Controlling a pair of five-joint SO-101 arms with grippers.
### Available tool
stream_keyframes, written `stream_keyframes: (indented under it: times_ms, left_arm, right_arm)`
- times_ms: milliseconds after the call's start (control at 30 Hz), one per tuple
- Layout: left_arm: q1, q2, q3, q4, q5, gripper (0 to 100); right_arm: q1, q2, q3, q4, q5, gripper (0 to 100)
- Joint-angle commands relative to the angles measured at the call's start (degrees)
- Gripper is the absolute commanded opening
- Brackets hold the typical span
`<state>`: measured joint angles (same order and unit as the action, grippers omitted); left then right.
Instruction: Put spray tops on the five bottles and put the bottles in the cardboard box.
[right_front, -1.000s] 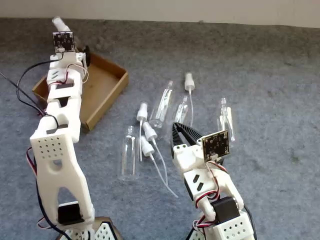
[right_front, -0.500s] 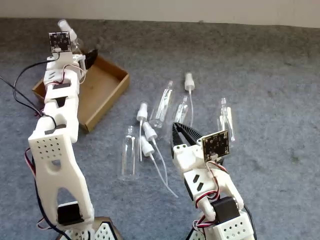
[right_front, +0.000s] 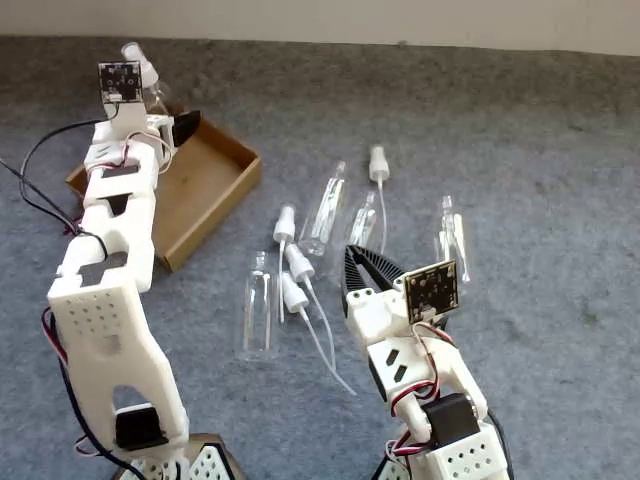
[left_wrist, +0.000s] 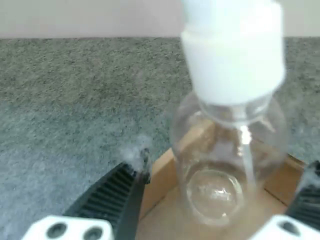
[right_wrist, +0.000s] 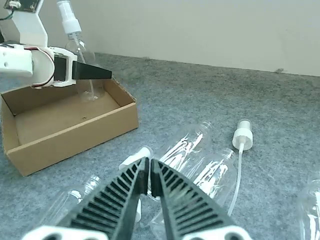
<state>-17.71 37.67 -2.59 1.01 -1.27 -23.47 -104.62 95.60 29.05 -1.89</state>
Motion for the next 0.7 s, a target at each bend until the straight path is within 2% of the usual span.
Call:
stream_keyframes:
  times_ms: [0, 300, 667]
  left_arm:
    - [-0.6, -7.7, 3.0, 0.7, -0.4, 41]
    - [-2.7, -15.6, 9.4, 0.7, -0.4, 41]
    - [-2.9, -37.0, 31.7, 0.8, -0.9, 40]
  right_arm:
    - [0.8, -0.7, 8.4, 0.2, -0.1, 1.1]
    - [0.8, -0.7, 8.4, 1.6, -0.1, 1.1]
    - [1.5, -0.7, 8.4, 1.8, -0.1, 1.1]
